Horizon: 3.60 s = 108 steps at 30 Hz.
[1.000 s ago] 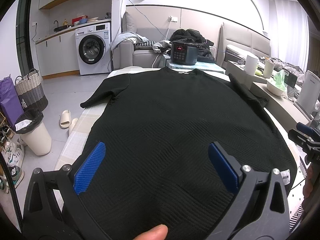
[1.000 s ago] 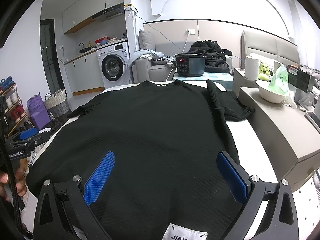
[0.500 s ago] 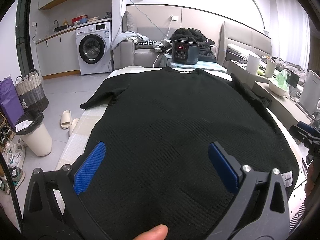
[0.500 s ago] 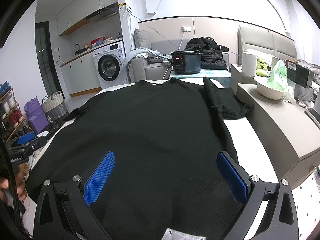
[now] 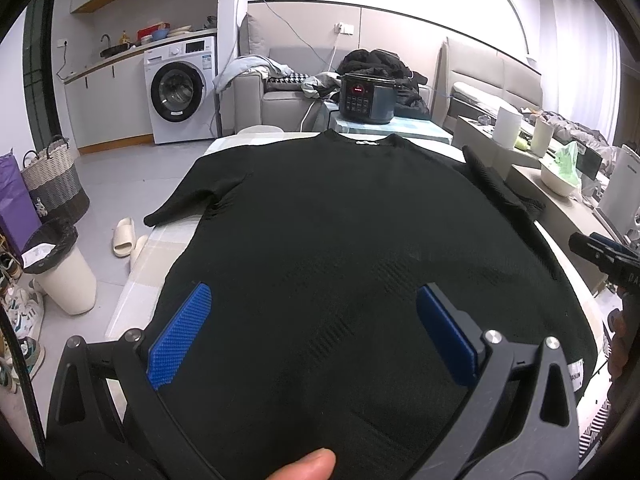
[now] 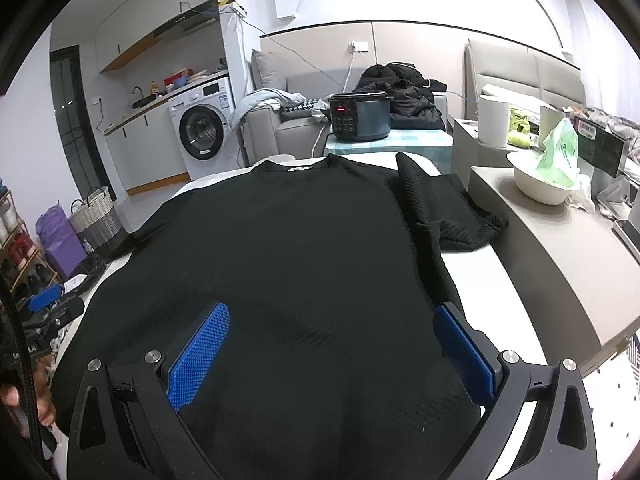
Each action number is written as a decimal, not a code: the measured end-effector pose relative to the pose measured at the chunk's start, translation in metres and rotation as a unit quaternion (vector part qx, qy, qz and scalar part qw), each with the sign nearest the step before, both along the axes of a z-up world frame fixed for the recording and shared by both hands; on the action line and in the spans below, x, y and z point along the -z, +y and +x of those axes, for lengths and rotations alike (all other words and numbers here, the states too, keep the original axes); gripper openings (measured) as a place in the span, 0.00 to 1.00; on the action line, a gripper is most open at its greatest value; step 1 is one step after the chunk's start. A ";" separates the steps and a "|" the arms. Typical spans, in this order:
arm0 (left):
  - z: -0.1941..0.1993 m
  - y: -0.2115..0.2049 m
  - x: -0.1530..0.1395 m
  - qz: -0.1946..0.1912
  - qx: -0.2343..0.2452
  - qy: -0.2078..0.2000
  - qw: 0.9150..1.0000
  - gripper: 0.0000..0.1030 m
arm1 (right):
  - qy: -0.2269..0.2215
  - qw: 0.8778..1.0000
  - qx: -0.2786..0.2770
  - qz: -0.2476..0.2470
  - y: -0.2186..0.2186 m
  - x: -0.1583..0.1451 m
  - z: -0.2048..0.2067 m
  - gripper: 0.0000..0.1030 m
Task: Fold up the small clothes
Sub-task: 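Move the right tool to the sweater's side edge and grasp it, then fold the grasped side and sleeve inward over the back with the right tool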
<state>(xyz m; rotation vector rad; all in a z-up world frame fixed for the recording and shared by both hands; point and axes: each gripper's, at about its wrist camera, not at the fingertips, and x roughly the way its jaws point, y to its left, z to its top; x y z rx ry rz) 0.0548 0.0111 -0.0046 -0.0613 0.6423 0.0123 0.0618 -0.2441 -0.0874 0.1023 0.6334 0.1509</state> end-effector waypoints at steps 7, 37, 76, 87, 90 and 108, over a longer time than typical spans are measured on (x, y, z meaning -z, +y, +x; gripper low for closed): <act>0.040 0.002 0.003 -0.007 0.004 0.020 1.000 0.99 | 0.018 1.000 0.014 -0.003 -0.007 0.002 0.026 1.00; 0.194 0.002 0.044 -0.039 0.011 0.084 0.996 0.99 | 0.156 0.943 0.286 0.067 -0.147 0.076 0.222 0.36; 0.188 -0.002 0.054 -0.037 0.007 0.087 0.996 0.99 | 0.185 0.977 0.037 0.094 -0.082 0.076 0.273 0.54; 0.187 0.006 0.054 -0.033 -0.010 0.088 0.996 0.99 | 0.186 0.975 0.092 0.084 -0.131 0.068 0.312 0.10; 0.187 0.008 0.054 -0.033 -0.011 0.088 0.996 0.99 | 0.183 0.975 0.120 0.040 -0.134 0.058 0.308 0.18; 0.185 0.004 0.050 -0.045 0.002 0.088 0.995 0.99 | 0.138 0.985 -0.076 -0.070 -0.024 0.067 0.252 0.07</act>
